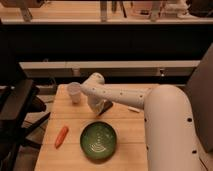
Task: Push the eraser across the table
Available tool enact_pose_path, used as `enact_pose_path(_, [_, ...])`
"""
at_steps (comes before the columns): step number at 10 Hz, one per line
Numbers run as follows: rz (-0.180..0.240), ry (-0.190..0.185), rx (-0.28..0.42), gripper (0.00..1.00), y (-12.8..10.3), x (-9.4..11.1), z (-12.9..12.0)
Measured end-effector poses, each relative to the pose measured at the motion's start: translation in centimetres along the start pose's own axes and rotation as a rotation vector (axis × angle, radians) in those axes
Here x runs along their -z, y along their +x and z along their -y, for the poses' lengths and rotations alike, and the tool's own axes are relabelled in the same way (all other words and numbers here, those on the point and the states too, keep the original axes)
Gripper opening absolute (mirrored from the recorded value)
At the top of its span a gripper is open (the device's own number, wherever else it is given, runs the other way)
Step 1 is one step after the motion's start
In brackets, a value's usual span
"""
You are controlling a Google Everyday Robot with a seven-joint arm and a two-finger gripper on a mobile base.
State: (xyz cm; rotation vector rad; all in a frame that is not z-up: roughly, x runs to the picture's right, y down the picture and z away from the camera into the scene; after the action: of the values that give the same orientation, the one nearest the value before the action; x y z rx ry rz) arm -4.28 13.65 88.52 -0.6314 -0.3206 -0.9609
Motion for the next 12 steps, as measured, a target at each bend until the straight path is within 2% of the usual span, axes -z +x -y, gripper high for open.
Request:
enact_pose_path(3, [0.000, 0.000, -0.004, 0.02, 0.6, -0.3, -1.2])
enact_pose_path(12, [0.007, -0.013, 0.080, 0.02, -1.0, -0.9, -0.7])
